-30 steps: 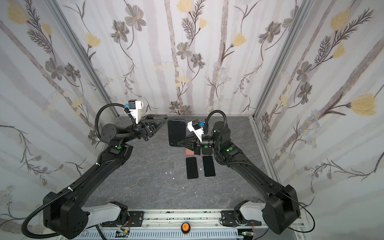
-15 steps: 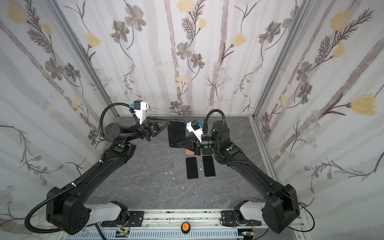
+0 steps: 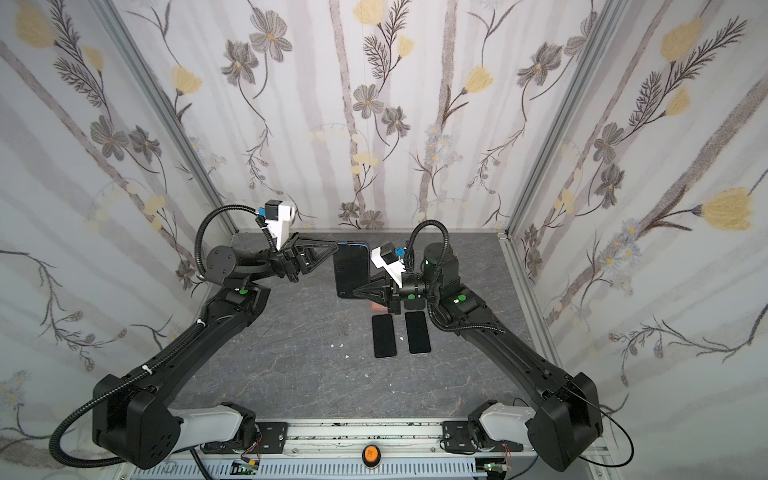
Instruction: Take the phone out of the phone case
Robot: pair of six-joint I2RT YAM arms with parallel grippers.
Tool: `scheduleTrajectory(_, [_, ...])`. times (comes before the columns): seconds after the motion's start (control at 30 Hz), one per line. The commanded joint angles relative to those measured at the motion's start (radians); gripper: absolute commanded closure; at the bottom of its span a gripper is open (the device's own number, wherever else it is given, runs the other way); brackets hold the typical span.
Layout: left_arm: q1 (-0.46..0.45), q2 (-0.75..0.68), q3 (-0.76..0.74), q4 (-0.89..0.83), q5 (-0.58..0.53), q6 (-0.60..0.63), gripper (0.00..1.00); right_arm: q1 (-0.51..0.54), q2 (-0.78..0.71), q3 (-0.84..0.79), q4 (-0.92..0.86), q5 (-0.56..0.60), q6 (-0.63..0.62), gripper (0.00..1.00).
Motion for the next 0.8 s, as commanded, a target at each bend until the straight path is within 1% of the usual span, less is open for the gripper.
scheduleTrajectory(0.0, [0.016,-0.003,0.001,0.007,-0.077,-0.031,0.84,0.011,-0.015,0.018,0.016,-0.111,-0.124,1.00])
scheduleTrajectory(0.33, [0.051,-0.014,-0.008,0.027,-0.085,-0.049,0.81,0.022,-0.020,0.025,-0.006,-0.122,-0.146,1.00])
scheduleTrajectory(0.6, [0.056,-0.017,-0.030,0.038,-0.077,-0.054,0.81,0.030,-0.019,0.031,-0.008,-0.117,-0.146,1.00])
scheduleTrajectory(0.67, [0.058,-0.025,-0.035,0.038,-0.072,-0.046,0.79,0.031,-0.017,0.030,-0.009,-0.075,-0.134,1.00])
scheduleTrajectory(0.7, [0.059,-0.029,-0.035,0.038,-0.063,-0.035,0.76,0.027,-0.018,0.031,-0.014,-0.023,-0.118,1.00])
scheduleTrajectory(0.77, [0.059,-0.032,-0.039,0.036,-0.057,-0.003,0.68,0.020,-0.009,0.040,-0.041,0.048,-0.109,1.00])
